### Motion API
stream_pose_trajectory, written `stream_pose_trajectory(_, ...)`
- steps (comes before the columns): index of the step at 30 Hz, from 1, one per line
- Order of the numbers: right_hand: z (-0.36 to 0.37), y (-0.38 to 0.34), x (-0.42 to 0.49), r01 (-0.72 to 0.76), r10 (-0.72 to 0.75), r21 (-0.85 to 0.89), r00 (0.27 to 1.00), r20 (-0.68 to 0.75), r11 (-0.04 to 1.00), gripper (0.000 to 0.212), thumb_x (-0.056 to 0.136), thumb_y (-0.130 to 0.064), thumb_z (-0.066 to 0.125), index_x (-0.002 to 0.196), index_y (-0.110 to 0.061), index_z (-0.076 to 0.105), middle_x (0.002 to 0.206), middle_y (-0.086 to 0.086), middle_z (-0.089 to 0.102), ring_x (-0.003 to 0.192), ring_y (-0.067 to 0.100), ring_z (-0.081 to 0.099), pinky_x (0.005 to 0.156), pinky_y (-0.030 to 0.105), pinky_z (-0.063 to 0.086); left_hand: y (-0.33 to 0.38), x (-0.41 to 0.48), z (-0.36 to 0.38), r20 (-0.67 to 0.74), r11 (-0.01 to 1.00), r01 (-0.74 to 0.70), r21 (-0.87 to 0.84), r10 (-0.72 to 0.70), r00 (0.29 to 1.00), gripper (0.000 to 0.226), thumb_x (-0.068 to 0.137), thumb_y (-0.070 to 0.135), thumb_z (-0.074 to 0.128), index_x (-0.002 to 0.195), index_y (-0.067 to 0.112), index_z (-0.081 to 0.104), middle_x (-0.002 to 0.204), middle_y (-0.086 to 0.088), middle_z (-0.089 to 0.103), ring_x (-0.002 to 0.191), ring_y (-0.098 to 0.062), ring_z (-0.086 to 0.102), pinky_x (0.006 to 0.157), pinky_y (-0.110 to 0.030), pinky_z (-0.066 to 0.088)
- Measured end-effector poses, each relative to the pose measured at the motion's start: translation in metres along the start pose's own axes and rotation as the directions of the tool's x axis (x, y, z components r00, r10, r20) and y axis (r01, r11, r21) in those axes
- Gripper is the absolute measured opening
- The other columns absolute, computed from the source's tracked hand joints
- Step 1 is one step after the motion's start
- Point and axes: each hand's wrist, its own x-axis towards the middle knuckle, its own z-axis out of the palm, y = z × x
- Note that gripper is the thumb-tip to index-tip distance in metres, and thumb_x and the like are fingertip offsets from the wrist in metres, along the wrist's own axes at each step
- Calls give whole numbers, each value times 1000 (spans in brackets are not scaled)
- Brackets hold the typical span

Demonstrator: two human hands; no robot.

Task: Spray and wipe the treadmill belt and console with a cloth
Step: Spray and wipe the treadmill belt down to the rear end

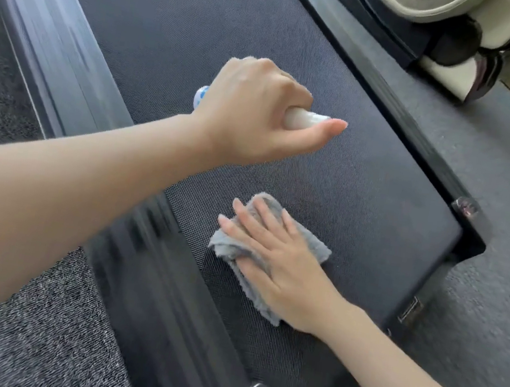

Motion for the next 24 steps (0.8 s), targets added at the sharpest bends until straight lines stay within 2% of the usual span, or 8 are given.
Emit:
stream_pose_trajectory(3, -7, 20, 30, 4, -9, -84, 998, -54, 996, 51, 98, -39, 28, 148, -42, 17, 158, -17, 7, 146, 3, -9, 118, 33, -11, 1, -1, 1, 9, 999, -29, 15, 29, 1000, 58, 88, 61, 35, 50, 20, 20, 45, 5, 27, 45, -25, 32, 52, -28, 19)
stream_pose_trajectory(5, -16, 50, 46, -136, 127, -66, 984, -126, 989, 49, 99, -36, 29, 148, -40, 21, 158, -13, 14, 147, 7, -3, 120, 42, -5, 0, -4, -1, 21, 999, -27, 21, 26, 999, 58, 88, 61, 35, 50, 20, 20, 46, 5, 27, 46, -26, 32, 53, -28, 18)
stream_pose_trajectory(7, -28, 82, 52, -334, 322, -18, 921, -220, 942, 47, 101, -34, 28, 148, -35, 23, 158, -7, 18, 147, 12, 2, 119, 48, -1, -2, -7, -4, 24, 999, -3, 36, 2, 1000, 58, 88, 62, 34, 50, 21, 20, 47, 3, 30, 47, -26, 34, 53, -28, 18)
stream_pose_trajectory(9, -36, 103, 48, -507, 505, 55, 832, -227, 860, 48, 103, -34, 26, 150, -30, 19, 160, -4, 13, 148, 15, 1, 119, 43, -4, -5, -10, -7, 32, 999, 1, 41, -2, 999, 58, 88, 63, 34, 49, 21, 21, 47, 2, 33, 47, -24, 35, 53, -28, 19)
stream_pose_trajectory(11, -34, 103, 42, -543, 540, 48, 814, -214, 838, 48, 103, -35, 26, 150, -30, 18, 160, -5, 9, 148, 16, -2, 118, 42, -5, -6, -12, -8, 44, 999, 7, 40, -9, 999, 58, 87, 63, 34, 49, 20, 26, 47, 0, 36, 47, -26, 37, 53, -28, 21)
stream_pose_trajectory(17, -6, 17, 7, -170, 173, 40, 982, -79, 985, 52, 98, -47, 24, 148, -38, 19, 158, -16, 4, 146, 6, -12, 118, 37, -10, 2, -6, -10, 72, 999, -11, 43, 8, 997, 58, 86, 62, 35, 49, 20, 19, 45, 0, 29, 47, -29, 30, 52, -29, 15)
stream_pose_trajectory(20, 9, -14, -35, -15, 15, -39, 1000, -5, 999, 52, 99, -43, 27, 149, -38, 16, 159, -16, 5, 147, 8, -10, 118, 36, -9, 5, -5, -11, 89, 998, -38, 41, 35, 995, 58, 87, 61, 34, 49, 21, 18, 45, 1, 28, 46, -26, 28, 48, -28, 13)
stream_pose_trajectory(24, 14, -13, -84, 26, -20, -124, 999, 42, 992, 52, 100, -42, 28, 150, -38, 14, 159, -16, 4, 147, 10, -7, 118, 40, -5, 8, -7, -5, 111, 998, -47, 36, 43, 993, 57, 89, 60, 35, 50, 21, 19, 45, 4, 26, 45, -24, 28, 48, -26, 12)
